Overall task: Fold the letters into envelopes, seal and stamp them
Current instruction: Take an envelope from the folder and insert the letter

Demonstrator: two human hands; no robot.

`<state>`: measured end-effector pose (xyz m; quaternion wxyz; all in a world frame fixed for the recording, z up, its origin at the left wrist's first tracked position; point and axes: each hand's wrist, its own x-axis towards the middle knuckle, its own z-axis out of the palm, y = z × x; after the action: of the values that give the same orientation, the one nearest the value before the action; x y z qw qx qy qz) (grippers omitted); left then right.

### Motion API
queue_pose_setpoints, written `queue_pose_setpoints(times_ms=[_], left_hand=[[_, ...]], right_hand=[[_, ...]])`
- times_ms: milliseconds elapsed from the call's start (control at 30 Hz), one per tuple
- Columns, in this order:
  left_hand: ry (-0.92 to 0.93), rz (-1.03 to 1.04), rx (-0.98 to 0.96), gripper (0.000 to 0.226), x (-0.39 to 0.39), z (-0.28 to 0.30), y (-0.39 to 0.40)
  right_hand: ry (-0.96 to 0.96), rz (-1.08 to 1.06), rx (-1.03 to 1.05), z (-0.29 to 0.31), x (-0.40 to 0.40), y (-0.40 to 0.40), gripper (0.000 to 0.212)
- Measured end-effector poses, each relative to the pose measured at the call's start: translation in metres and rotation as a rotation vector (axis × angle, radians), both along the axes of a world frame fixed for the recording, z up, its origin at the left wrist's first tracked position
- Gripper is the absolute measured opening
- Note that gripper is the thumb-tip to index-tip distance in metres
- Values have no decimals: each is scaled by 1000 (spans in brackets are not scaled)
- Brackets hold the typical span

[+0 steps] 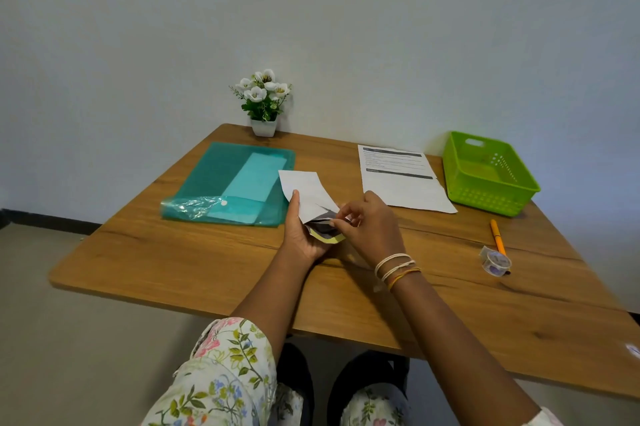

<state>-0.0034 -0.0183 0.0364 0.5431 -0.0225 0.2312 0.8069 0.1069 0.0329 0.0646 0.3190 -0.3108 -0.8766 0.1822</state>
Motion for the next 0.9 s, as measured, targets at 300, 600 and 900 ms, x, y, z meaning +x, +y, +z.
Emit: queue_pose_setpoints(times_ms=[300,600,900], left_hand=[[10,0,-24,52,1,-1,-2],[44,-130,-64,58,2,-1,-1],[165,-239,-135,52,-2,-2,14]], right_hand=[[-107,100,410,-23,-4,5,14],[68,56,257,-29,1,8,17],[35,-12,220,-44,11,17,12]])
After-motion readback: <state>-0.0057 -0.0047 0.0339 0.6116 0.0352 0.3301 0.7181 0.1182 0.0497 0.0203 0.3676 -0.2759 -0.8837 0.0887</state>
